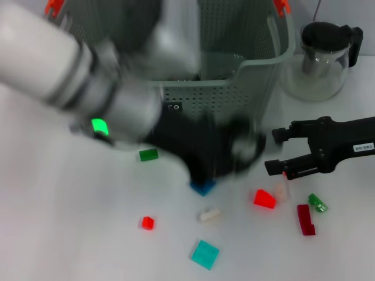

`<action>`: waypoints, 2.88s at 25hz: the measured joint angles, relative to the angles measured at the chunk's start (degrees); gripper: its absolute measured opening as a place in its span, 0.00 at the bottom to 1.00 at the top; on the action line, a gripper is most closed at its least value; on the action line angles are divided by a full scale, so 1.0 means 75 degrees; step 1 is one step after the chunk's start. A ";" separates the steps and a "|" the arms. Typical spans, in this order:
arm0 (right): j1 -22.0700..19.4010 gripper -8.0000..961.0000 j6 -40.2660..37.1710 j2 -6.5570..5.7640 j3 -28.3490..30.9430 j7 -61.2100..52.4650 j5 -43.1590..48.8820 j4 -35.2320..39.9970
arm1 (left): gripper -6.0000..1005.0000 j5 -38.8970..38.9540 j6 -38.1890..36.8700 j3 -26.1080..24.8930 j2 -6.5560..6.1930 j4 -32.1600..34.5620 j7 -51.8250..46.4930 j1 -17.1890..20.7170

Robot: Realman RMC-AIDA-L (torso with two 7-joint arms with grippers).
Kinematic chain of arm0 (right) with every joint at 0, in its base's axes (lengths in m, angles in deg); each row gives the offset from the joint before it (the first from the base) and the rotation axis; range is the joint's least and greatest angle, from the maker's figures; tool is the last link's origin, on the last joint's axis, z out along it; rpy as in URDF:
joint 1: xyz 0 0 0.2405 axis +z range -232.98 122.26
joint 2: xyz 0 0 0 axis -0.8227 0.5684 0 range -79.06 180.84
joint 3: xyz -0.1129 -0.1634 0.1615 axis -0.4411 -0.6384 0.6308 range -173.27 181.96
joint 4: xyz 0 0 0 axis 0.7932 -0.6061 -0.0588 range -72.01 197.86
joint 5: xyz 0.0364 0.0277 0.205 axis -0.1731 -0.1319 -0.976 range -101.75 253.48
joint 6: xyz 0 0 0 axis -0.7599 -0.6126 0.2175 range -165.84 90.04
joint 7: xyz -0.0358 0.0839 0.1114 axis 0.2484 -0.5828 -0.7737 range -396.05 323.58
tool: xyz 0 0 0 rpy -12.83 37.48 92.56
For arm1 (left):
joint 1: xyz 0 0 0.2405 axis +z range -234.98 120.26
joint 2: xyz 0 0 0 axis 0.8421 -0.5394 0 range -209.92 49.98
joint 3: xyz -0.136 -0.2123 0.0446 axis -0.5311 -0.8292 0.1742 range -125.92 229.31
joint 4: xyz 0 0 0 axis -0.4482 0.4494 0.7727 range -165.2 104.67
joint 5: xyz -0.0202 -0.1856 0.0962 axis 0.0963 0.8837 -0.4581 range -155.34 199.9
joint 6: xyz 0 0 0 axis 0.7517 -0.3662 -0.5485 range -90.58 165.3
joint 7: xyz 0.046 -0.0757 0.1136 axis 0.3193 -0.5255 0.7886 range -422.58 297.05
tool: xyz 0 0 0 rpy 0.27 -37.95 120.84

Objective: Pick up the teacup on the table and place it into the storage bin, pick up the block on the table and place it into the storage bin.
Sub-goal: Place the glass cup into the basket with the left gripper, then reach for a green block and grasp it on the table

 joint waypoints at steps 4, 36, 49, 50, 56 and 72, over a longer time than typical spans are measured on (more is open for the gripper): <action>-0.0047 1.00 -0.0166 -0.0100 0.0005 -0.0054 0.0017 -0.0009 | 0.05 0.0124 0.0311 -0.1275 -0.0033 0.0207 -0.0452 -0.0427; -0.0060 1.00 -0.0315 -0.0335 -0.0037 -0.0273 0.0020 0.0003 | 0.05 -0.4759 0.6789 -0.1940 -0.0397 -0.7288 -0.2524 -0.4286; -0.0047 1.00 -0.0279 -0.0335 -0.0058 -0.0232 0.0041 0.0005 | 0.06 -0.5108 0.7020 -0.1904 -0.0163 -0.7371 -0.2521 -0.4205; -0.0044 1.00 -0.0275 -0.0335 -0.0059 -0.0229 0.0041 0.0005 | 0.06 -0.5109 0.7061 -0.1896 -0.0155 -0.7357 -0.2530 -0.4191; -0.0051 1.00 -0.0250 -0.0327 -0.0059 -0.0225 0.0055 0.0005 | 0.06 -0.5113 0.7131 -0.1916 -0.0146 -0.7336 -0.2539 -0.4172; -0.0071 1.00 -0.0233 -0.0350 0.0009 -0.0202 0.0056 0.0006 | 0.47 -0.4506 0.6034 -0.2019 -0.0040 -0.4318 -0.3041 -0.3043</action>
